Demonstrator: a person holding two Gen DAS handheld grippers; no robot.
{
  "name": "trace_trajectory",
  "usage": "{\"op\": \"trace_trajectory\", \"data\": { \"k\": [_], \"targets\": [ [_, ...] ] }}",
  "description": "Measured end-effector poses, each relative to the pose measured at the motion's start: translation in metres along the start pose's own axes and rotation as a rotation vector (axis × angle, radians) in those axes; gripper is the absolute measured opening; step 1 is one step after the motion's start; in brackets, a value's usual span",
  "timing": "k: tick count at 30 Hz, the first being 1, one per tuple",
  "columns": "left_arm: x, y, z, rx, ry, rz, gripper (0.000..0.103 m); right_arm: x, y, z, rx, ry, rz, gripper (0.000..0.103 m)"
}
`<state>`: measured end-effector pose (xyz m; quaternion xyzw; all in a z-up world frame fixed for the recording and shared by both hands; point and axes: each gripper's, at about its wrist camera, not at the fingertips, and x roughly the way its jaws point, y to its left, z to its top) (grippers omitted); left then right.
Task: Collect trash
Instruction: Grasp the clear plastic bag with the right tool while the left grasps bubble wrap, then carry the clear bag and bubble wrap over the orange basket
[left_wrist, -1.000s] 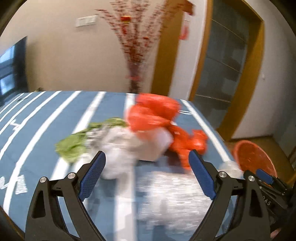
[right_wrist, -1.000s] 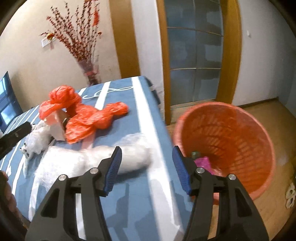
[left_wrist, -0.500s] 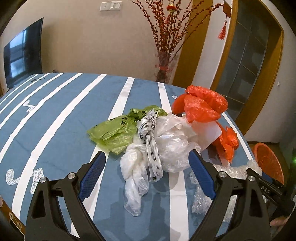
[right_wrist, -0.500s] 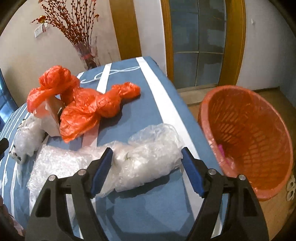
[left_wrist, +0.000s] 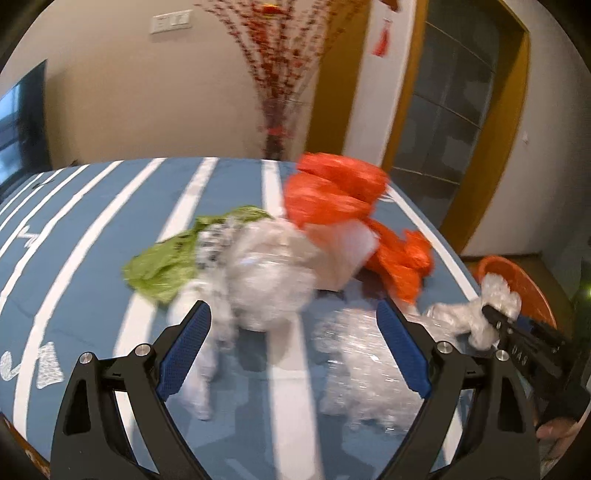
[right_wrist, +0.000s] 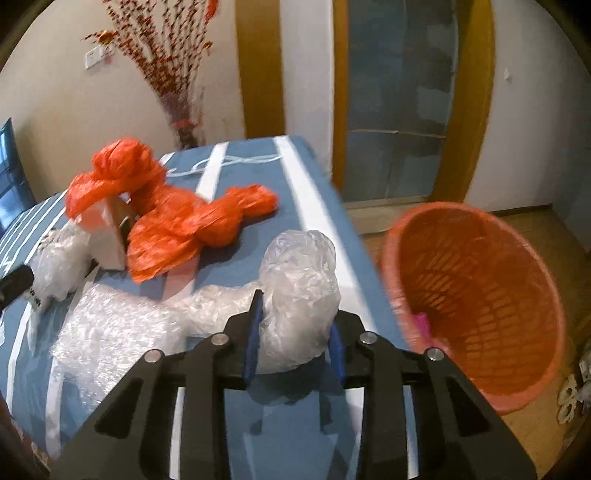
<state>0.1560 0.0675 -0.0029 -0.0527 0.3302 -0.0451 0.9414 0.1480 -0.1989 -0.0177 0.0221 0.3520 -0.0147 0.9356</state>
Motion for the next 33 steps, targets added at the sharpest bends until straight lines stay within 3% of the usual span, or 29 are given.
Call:
{"op": "trace_trajectory", "data": {
  "k": [10, 15, 22, 24, 29, 33],
  "targets": [
    [0.034, -0.058, -0.016, 0.12, 0.117, -0.063, 0.091, -0.026, -0.05, -0.003, 0.068, -0.033, -0.062, 0.031],
    [0.055, -0.066, -0.023, 0.134, 0.183, -0.061, 0.094, -0.028, -0.056, -0.009, 0.072, -0.025, -0.06, 0.031],
    [0.063, -0.07, -0.024, 0.126, 0.216, -0.065, 0.094, -0.028, -0.059, -0.012, 0.079, -0.018, -0.052, 0.031],
    [0.061, -0.076, -0.027, 0.147, 0.207, -0.07, 0.088, -0.028, -0.059, -0.013, 0.081, -0.016, -0.048, 0.031],
    [0.058, -0.084, -0.031, 0.166, 0.192, -0.14, 0.05, -0.029, -0.06, -0.015, 0.084, -0.013, -0.045, 0.031],
    [0.061, -0.086, -0.027, 0.121, 0.208, -0.213, 0.036, -0.034, -0.063, -0.015, 0.09, -0.022, -0.048, 0.031]
  ]
}}
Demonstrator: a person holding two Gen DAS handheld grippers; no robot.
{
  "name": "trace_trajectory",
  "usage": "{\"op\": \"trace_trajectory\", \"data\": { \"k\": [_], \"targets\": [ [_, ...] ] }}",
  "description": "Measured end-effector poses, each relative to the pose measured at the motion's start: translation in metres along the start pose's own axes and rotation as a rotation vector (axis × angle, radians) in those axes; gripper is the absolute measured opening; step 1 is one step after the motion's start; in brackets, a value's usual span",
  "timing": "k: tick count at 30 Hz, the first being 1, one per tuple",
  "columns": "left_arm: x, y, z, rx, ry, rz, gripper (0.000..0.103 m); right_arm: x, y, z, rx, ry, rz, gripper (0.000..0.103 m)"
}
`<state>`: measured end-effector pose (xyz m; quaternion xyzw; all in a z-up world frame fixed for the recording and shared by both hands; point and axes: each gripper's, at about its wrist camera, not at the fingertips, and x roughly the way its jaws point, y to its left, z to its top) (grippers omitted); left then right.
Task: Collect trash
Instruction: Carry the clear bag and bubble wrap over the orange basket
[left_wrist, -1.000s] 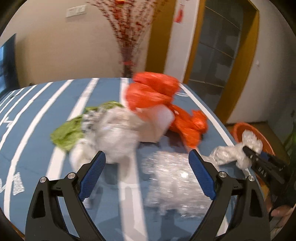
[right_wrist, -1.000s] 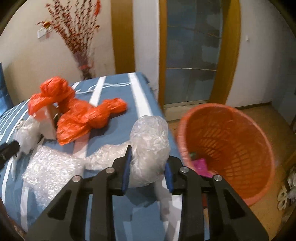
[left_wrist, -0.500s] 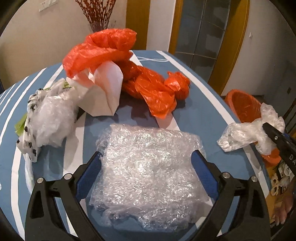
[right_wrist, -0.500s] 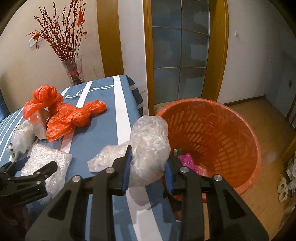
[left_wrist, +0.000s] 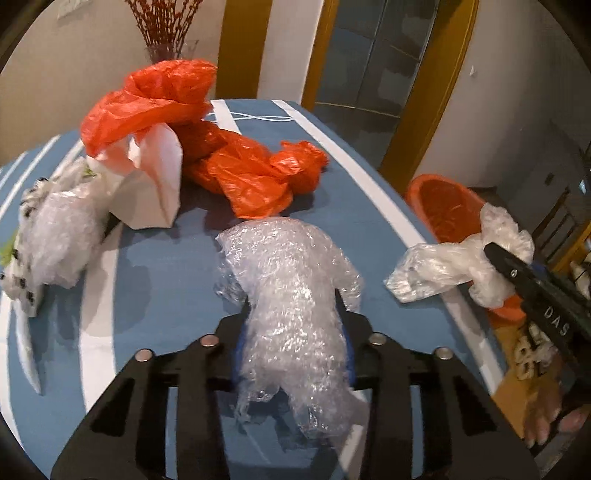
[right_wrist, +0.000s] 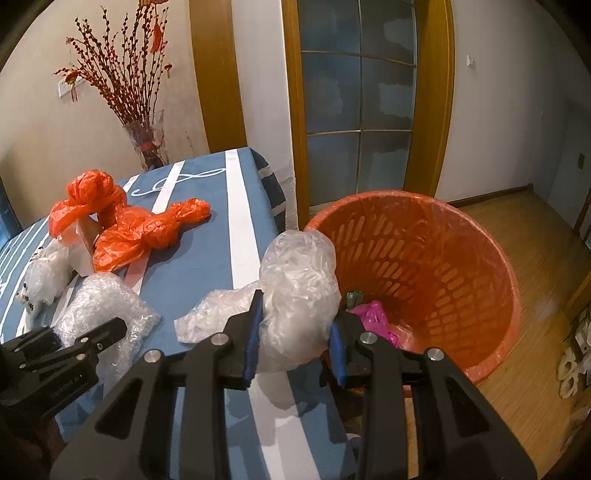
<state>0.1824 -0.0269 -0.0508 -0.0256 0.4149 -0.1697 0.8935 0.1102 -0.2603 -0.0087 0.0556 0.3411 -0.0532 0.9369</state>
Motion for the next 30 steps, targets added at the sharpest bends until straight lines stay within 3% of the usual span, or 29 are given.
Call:
{"op": "trace_trajectory", "data": {
  "k": [14, 30],
  "targets": [
    [-0.005, -0.058, 0.026, 0.072, -0.052, -0.113, 0.033, -0.015, -0.044, 0.008, 0.075, -0.054, -0.062, 0.031],
    [0.014, -0.128, 0.051, 0.147, -0.06, -0.201, 0.033, -0.015, -0.131, 0.016, 0.221, -0.098, -0.214, 0.032]
  ]
}}
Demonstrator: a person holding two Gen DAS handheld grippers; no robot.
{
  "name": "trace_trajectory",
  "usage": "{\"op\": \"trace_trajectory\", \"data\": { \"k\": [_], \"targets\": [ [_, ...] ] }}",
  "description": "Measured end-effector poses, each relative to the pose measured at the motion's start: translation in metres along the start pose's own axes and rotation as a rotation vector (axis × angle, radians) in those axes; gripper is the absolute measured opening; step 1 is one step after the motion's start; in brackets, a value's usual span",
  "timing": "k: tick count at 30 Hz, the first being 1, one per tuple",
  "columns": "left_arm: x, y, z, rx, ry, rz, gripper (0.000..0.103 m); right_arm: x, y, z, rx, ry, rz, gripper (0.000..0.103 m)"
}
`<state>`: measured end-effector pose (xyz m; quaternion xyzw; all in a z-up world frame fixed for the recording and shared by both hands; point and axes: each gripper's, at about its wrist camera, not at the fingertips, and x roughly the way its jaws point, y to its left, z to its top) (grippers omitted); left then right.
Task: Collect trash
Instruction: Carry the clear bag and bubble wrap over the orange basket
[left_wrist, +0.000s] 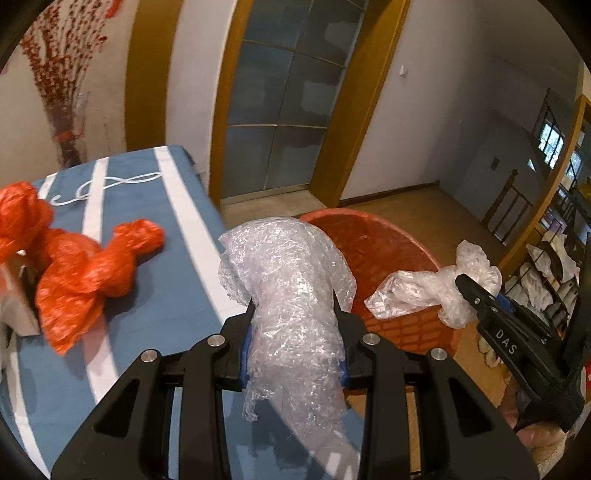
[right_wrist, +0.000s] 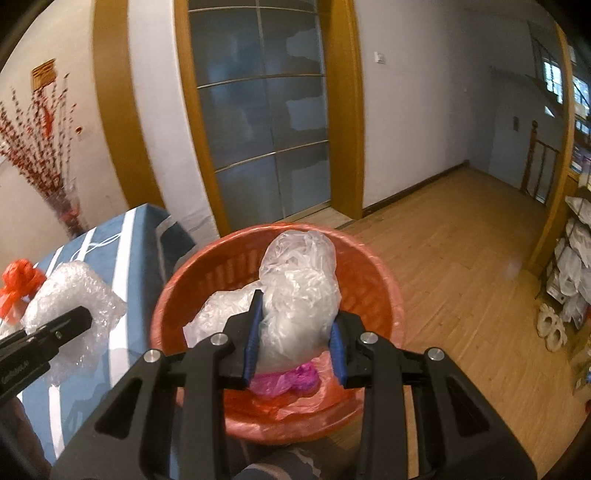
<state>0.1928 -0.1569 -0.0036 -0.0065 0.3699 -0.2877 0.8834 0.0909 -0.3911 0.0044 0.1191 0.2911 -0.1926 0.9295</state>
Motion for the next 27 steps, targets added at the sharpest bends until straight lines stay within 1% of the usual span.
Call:
{"op": "trace_trajectory", "data": {
  "k": [9, 23, 25, 27],
  "targets": [
    [0.023, -0.022, 0.004, 0.019, 0.031, -0.045, 0.033, 0.015, -0.02, 0.003, 0.031, 0.001, -0.033, 0.032],
    [0.045, -0.033, 0.004, 0.021, 0.071, -0.076, 0.033, 0.034, -0.029, 0.003, 0.048, 0.014, -0.033, 0.032],
    [0.049, -0.035, 0.005, 0.018, 0.077, -0.079, 0.034, 0.037, -0.029, 0.005, 0.051, 0.015, -0.029, 0.033],
    [0.052, -0.035, 0.005, 0.016, 0.08, -0.077, 0.034, 0.039, -0.031, 0.006, 0.057, 0.015, -0.02, 0.037]
  ]
}}
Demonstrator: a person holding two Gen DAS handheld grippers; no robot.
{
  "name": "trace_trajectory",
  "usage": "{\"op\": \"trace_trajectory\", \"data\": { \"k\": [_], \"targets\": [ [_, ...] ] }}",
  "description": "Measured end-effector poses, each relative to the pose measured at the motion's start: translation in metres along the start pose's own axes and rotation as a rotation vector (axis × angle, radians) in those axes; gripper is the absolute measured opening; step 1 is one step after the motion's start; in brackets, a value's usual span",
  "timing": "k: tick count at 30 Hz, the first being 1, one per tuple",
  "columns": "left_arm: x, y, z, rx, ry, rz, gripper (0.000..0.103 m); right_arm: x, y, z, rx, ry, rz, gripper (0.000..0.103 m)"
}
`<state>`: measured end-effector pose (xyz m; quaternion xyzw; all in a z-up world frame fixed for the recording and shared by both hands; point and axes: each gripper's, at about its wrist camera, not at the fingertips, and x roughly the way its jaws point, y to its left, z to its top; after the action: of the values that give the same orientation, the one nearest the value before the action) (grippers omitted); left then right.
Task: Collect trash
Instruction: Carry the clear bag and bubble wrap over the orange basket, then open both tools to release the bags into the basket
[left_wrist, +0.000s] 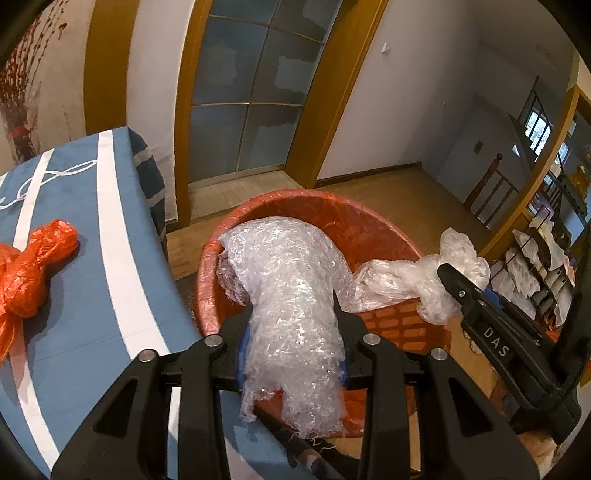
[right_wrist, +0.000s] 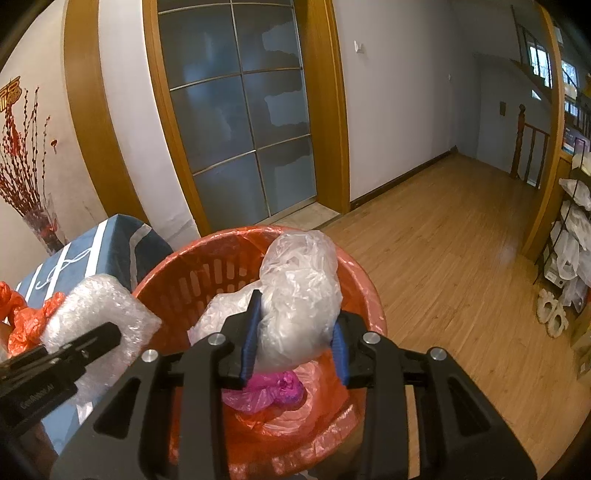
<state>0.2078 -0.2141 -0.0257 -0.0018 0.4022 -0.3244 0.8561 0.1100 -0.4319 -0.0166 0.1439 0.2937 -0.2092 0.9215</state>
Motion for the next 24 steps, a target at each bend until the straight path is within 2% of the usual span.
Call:
{"op": "trace_trajectory", "data": {
  "k": [7, 11, 17, 24],
  "targets": [
    [0.007, 0.003, -0.001, -0.01, 0.019, 0.006, 0.051, 0.007, -0.004, 0.003, 0.027, 0.012, 0.027, 0.043],
    [0.007, 0.006, -0.002, -0.014, 0.021, 0.011, 0.061, 0.007, -0.004, 0.002, 0.028, 0.016, 0.027, 0.051],
    [0.002, 0.015, -0.004, -0.013, 0.016, 0.052, 0.066, 0.006, -0.006, 0.001, 0.033, 0.014, 0.012, 0.057],
    [-0.016, 0.024, -0.011, -0.004, -0.021, 0.114, 0.07, 0.003, -0.002, -0.001, 0.016, 0.019, 0.007, 0.057]
  ]
}}
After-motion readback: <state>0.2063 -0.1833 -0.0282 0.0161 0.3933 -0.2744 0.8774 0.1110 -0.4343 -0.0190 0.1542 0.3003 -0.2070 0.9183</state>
